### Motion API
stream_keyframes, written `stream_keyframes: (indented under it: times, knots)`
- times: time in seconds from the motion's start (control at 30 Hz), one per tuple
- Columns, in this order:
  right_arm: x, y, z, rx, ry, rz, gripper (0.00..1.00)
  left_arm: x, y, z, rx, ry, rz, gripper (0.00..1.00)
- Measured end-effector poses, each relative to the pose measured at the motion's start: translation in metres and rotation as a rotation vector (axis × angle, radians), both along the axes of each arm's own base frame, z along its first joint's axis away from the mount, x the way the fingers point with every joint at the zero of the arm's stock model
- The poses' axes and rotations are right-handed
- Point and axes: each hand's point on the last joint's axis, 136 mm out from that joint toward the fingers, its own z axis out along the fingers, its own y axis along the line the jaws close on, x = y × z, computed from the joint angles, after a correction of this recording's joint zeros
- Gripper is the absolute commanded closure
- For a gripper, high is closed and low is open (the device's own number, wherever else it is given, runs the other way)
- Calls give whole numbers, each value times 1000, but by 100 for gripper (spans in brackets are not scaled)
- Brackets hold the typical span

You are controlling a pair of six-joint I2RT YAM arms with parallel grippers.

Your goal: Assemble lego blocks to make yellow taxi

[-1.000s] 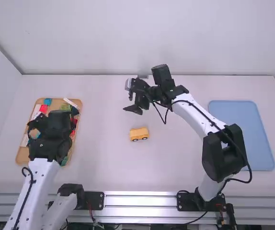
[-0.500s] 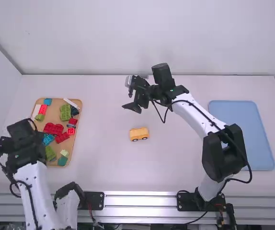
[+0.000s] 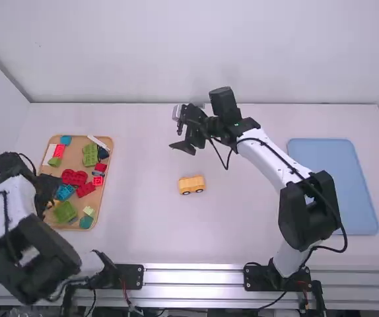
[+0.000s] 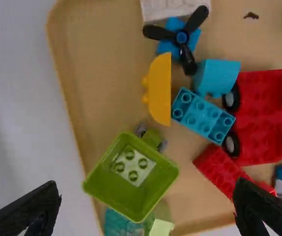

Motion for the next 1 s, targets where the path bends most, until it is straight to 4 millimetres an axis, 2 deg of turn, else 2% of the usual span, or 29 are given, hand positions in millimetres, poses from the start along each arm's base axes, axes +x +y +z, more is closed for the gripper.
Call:
stream_keyframes:
  times: [0.17,0.23,0.33,0.47,0.57,0.63,0.9,0.97,1.0]
  knots:
    - [0,0,-1,-5,-7,5,1,18,18,-17,-56,65,-21,11]
    - [0,0,-1,-7,-11,4,1,20,21,-38,-90,105,-20,18]
    - [0,0,-1,-7,-12,5,2,16,20,-57,-121,147,-1,21]
    - [0,-1,-1,-12,-31,16,1,18,23,-64,-102,126,19,28]
    - [1,0,0,-13,-69,29,1,22,26,-68,-81,104,29,41]
    - [2,0,1,-14,-84,35,2,20,25,-71,-85,108,29,45]
    - [1,0,0,-21,-108,48,1,15,21,-78,-88,120,34,46]
    - [2,0,-1,-23,-110,47,2,14,22,-78,-84,123,40,60]
    - [3,-1,-1,-28,-114,43,1,14,24,-78,-75,124,38,73]
